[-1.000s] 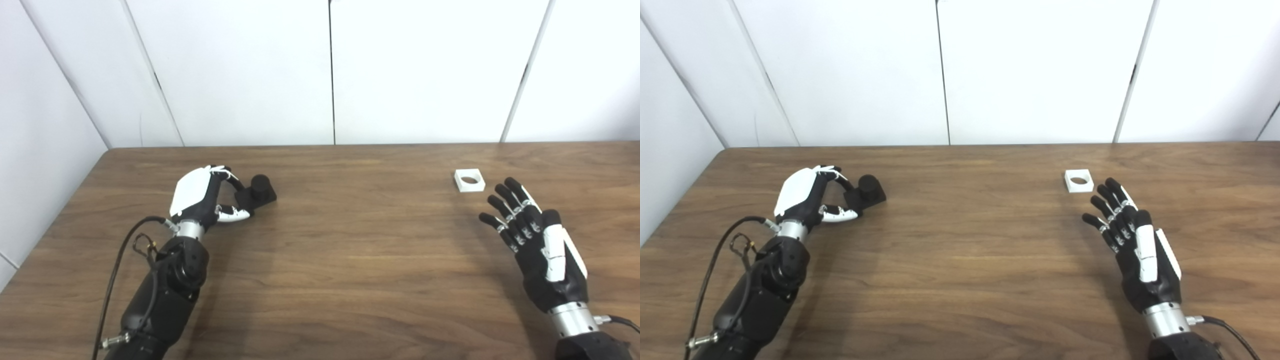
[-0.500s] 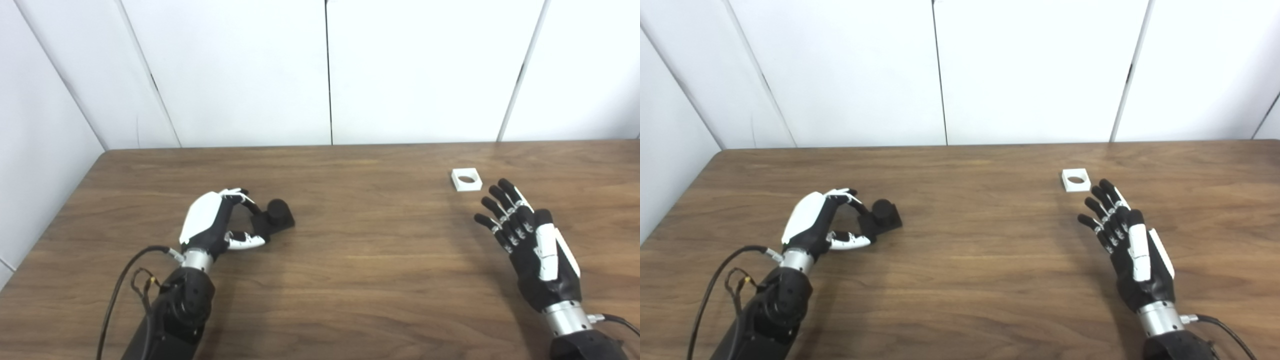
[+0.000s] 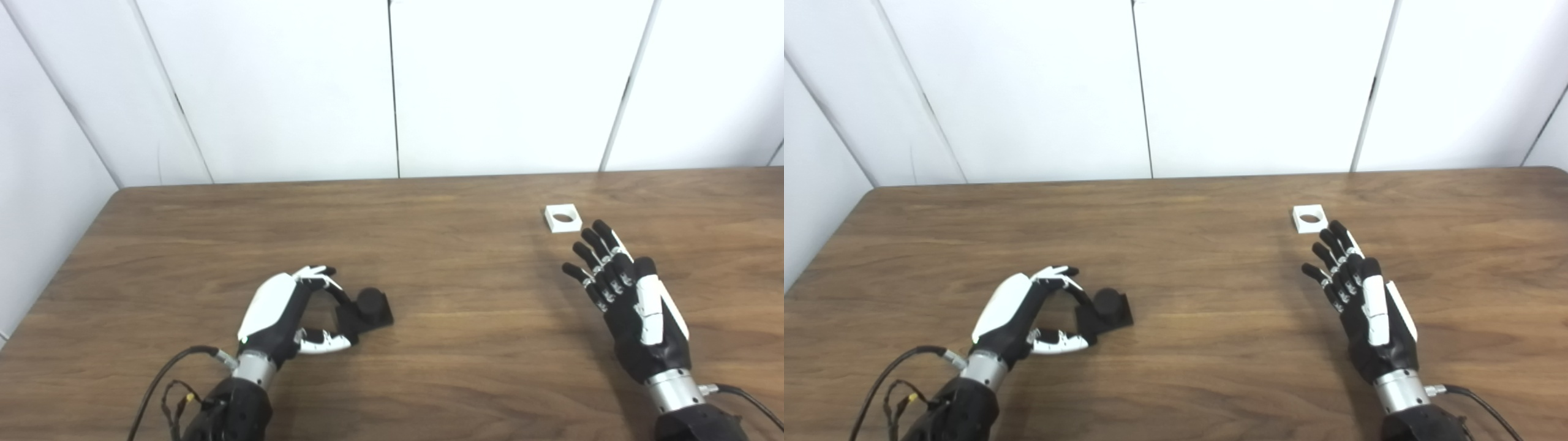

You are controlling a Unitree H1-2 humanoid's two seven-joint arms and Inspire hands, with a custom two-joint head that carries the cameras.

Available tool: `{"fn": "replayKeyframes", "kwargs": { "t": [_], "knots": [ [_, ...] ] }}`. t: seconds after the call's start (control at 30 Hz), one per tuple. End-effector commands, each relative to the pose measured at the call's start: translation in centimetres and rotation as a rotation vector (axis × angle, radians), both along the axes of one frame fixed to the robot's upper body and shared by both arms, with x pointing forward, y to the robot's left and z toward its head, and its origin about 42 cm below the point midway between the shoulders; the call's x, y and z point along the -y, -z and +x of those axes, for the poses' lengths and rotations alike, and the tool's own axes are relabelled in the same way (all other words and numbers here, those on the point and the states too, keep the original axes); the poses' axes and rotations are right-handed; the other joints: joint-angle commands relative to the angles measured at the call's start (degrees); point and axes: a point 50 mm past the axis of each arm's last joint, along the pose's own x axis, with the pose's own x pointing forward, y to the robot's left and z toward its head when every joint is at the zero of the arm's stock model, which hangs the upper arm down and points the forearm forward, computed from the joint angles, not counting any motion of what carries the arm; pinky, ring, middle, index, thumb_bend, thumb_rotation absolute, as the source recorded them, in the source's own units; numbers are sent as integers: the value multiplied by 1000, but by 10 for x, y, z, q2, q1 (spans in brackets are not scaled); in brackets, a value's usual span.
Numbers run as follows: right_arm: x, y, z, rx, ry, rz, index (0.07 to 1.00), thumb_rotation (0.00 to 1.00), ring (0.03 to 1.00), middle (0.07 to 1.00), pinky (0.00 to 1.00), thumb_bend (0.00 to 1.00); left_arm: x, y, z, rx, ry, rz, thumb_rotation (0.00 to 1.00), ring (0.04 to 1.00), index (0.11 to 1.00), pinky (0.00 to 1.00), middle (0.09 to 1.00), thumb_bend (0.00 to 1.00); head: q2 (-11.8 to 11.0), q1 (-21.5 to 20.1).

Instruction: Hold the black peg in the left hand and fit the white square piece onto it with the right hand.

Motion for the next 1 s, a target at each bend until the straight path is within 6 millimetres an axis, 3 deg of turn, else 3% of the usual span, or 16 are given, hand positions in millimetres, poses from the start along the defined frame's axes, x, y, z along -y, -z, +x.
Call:
{"fn": "replayKeyframes", "kwargs": {
  "t": [0.0,0.23,0.57,0.83,0.97],
  "knots": [
    [-16,34,-21,-114,0,64,977,999,963,971,867,609,8,-8,-7,31,57,15,81,930,493,851,873,504,1,-3],
    [-20,31,-24,-115,7,66,977,1000,955,966,864,598,32,1,-27,8,127,-13,79,920,492,841,867,503,7,-12],
    [-18,25,-25,-99,22,57,977,993,950,963,860,598,49,10,-36,-3,163,31,83,920,491,825,863,503,14,-14],
    [-11,11,-21,-41,100,25,900,748,898,919,796,595,53,16,-33,-25,164,0,74,938,491,836,871,504,18,-10],
    [0,-9,-16,41,210,-164,845,592,851,865,751,600,54,17,-31,-23,163,-1,74,939,491,831,876,504,19,-10]
  ]
}}
